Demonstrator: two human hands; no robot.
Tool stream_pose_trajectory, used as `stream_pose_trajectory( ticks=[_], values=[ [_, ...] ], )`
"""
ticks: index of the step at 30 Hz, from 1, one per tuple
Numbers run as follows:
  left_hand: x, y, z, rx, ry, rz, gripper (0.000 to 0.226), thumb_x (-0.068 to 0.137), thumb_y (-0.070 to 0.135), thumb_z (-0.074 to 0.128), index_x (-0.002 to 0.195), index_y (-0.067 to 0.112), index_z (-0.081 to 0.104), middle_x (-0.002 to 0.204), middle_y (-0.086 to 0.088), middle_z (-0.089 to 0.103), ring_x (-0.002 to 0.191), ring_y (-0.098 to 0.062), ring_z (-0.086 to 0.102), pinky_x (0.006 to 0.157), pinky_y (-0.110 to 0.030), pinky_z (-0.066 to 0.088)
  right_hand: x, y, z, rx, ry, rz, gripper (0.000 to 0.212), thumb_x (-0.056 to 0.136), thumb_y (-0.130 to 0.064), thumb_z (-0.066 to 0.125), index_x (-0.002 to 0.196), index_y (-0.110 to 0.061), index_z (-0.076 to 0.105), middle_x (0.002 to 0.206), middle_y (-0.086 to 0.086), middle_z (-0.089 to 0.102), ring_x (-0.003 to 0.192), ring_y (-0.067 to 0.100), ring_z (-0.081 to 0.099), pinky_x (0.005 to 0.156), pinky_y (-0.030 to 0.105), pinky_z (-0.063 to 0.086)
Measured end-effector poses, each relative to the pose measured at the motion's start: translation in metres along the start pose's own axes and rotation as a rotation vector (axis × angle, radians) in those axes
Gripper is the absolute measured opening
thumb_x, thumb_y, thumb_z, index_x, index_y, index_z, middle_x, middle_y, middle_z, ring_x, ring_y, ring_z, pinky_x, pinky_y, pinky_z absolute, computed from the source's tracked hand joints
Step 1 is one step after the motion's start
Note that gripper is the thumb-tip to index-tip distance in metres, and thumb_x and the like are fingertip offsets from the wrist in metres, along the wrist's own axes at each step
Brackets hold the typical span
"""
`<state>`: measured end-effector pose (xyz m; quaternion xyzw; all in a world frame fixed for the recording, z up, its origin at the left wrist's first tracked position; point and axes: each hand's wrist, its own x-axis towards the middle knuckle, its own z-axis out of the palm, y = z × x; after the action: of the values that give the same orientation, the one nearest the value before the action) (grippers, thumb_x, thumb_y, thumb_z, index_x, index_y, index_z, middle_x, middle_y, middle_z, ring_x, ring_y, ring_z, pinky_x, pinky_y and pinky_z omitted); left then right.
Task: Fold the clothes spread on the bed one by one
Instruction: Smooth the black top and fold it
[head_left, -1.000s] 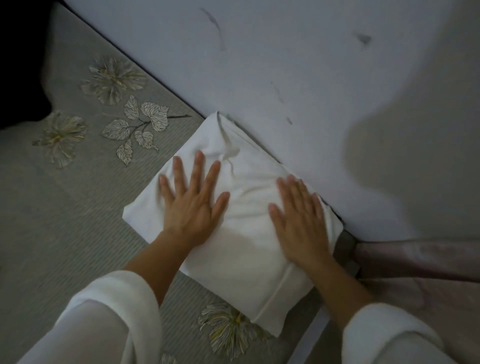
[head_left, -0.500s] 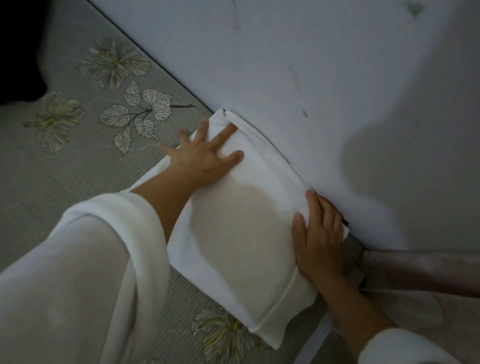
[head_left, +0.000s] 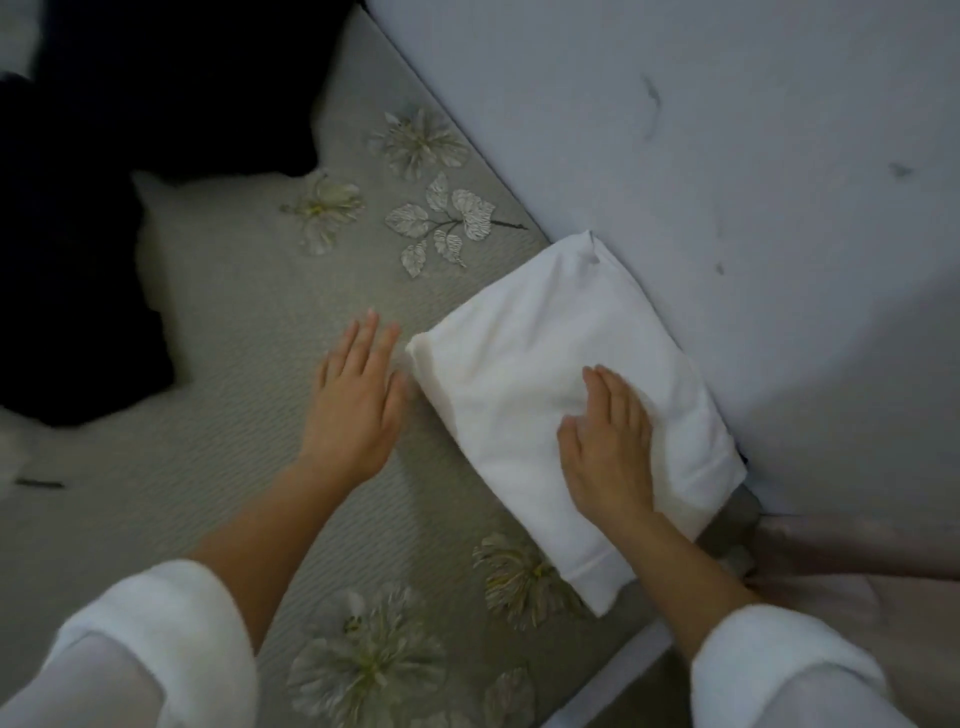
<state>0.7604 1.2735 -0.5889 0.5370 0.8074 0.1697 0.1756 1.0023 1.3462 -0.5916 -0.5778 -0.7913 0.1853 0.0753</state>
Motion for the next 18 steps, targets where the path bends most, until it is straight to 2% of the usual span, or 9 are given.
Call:
stream_pose_trajectory(
  ticks=[4, 6, 9, 12, 18],
  values=[
    [-0.089, -0.036, -0.023, -0.356, 0.105, -0.404, 0.046, 0.102, 0.018, 0.037, 0.146, 0.009, 0.031, 0.151, -0.012, 0.034, 0.139, -0.024, 0.029, 0.117, -0.038, 0.021, -0.034, -0.088, 0.026, -0.038, -0.202, -0.187, 0.058, 0.096, -0.029, 0.046, 0.149, -0.015, 0.026, 0.153, 0.006, 0.030, 0.139, 0.022, 0.027, 0.113, 0.036, 0.019],
    [-0.134, -0.061, -0.029, -0.414, 0.106, -0.513, 0.044, 0.100, 0.012, 0.041, 0.142, 0.004, 0.037, 0.146, -0.016, 0.040, 0.135, -0.027, 0.035, 0.115, -0.037, 0.025, -0.058, -0.129, 0.046, -0.109, -0.301, -0.274, 0.061, 0.097, -0.034, 0.043, 0.150, -0.017, 0.020, 0.155, 0.002, 0.025, 0.141, 0.019, 0.024, 0.113, 0.034, 0.017],
    [-0.186, -0.117, -0.035, -0.295, 0.020, -0.519, 0.044, 0.097, 0.011, 0.044, 0.140, 0.004, 0.039, 0.146, -0.017, 0.040, 0.135, -0.028, 0.035, 0.113, -0.032, 0.022, -0.089, -0.187, 0.076, -0.173, -0.402, -0.358, 0.062, 0.097, -0.039, 0.039, 0.151, -0.019, 0.016, 0.157, -0.001, 0.020, 0.143, 0.016, 0.019, 0.114, 0.034, 0.015],
    [-0.221, -0.186, -0.051, -0.195, 0.002, -0.524, 0.049, 0.098, 0.015, 0.042, 0.145, 0.008, 0.031, 0.155, -0.011, 0.026, 0.144, -0.022, 0.021, 0.114, -0.025, 0.011, -0.108, -0.246, 0.105, -0.169, -0.469, -0.406, 0.064, 0.097, -0.038, 0.041, 0.152, -0.019, 0.015, 0.158, 0.000, 0.017, 0.144, 0.018, 0.016, 0.115, 0.036, 0.014],
    [-0.248, -0.323, -0.086, -0.029, 0.016, -0.585, 0.053, 0.101, 0.025, 0.036, 0.150, 0.011, 0.022, 0.159, -0.012, 0.013, 0.147, -0.026, 0.008, 0.119, -0.039, 0.011, -0.103, -0.336, 0.167, -0.230, -0.512, -0.518, 0.067, 0.095, -0.038, 0.044, 0.151, -0.019, 0.013, 0.158, -0.001, 0.014, 0.143, 0.018, 0.014, 0.115, 0.038, 0.014]
  ],
)
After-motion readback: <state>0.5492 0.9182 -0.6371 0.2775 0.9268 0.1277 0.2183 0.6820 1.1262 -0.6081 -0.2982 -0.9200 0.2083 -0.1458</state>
